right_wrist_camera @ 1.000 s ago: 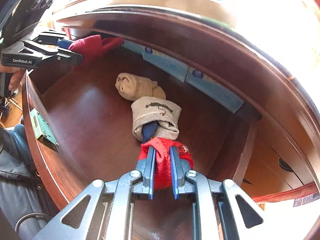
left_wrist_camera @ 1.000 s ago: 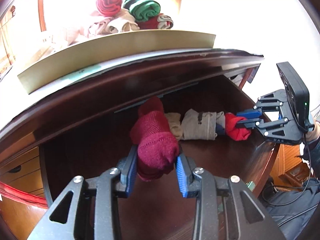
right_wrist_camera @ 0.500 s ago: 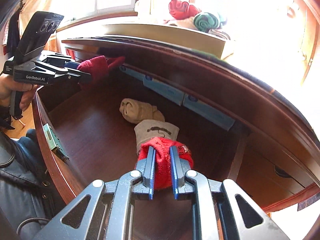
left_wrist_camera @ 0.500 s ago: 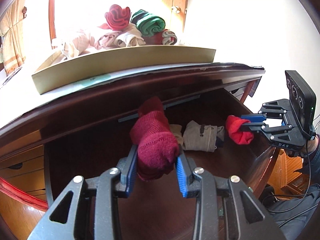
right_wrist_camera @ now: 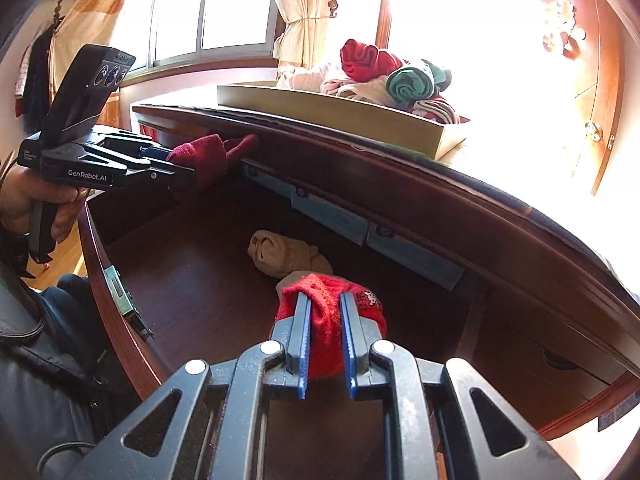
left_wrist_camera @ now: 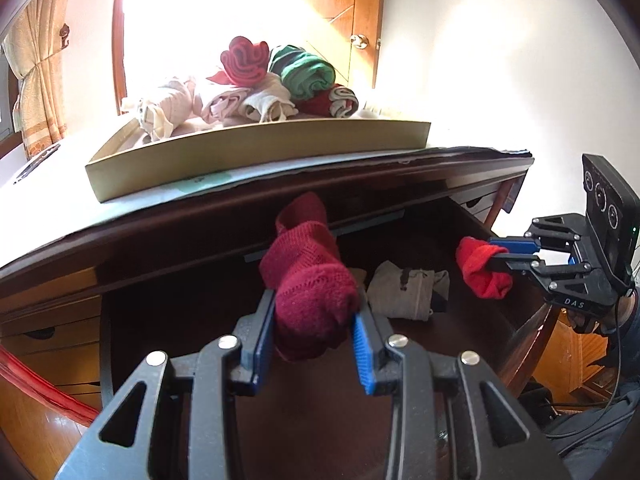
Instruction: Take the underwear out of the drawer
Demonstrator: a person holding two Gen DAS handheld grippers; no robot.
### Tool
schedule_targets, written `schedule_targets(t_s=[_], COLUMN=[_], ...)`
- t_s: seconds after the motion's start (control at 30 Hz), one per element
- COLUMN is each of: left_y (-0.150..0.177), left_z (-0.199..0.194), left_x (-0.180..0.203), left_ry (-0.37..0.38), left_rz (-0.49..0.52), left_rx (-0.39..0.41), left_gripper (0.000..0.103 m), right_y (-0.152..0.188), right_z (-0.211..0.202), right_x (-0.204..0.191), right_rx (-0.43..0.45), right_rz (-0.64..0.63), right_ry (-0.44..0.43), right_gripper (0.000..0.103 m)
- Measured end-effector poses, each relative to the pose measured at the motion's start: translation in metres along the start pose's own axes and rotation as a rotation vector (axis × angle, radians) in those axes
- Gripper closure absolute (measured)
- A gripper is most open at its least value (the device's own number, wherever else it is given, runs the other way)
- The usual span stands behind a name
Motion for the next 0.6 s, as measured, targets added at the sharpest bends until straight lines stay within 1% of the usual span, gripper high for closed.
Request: schedule_targets(t_s=[0.2, 0.6], left_y=[-0.002, -0.006], left_z=[-0.004, -0.013], left_x=[-0.001, -0.002], left_ry=[-0.015, -0.047], left_rz=[-0.006, -0.019], left_rx=[0.035, 0.107], left_gripper=[0.069, 0.069], right_y=[-0.002, -0.006], right_z=[-0.009, -0.012], right_x=[0.000, -0.002], right_rx=[0.041, 0.112], right_rz=[0.014, 0.042], right_ry=[-0.001, -0.013], right_gripper=[0.088, 0.088])
Point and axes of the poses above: each gripper's, at about its wrist camera, not at the fingertips, and z roughly the way its jaws point, x to its right, y to its underside, the point moved 7 cm from there along z, roughly the way its jaws point, and after that the axes turned 1 degree about -y, right-handed, at the moved point
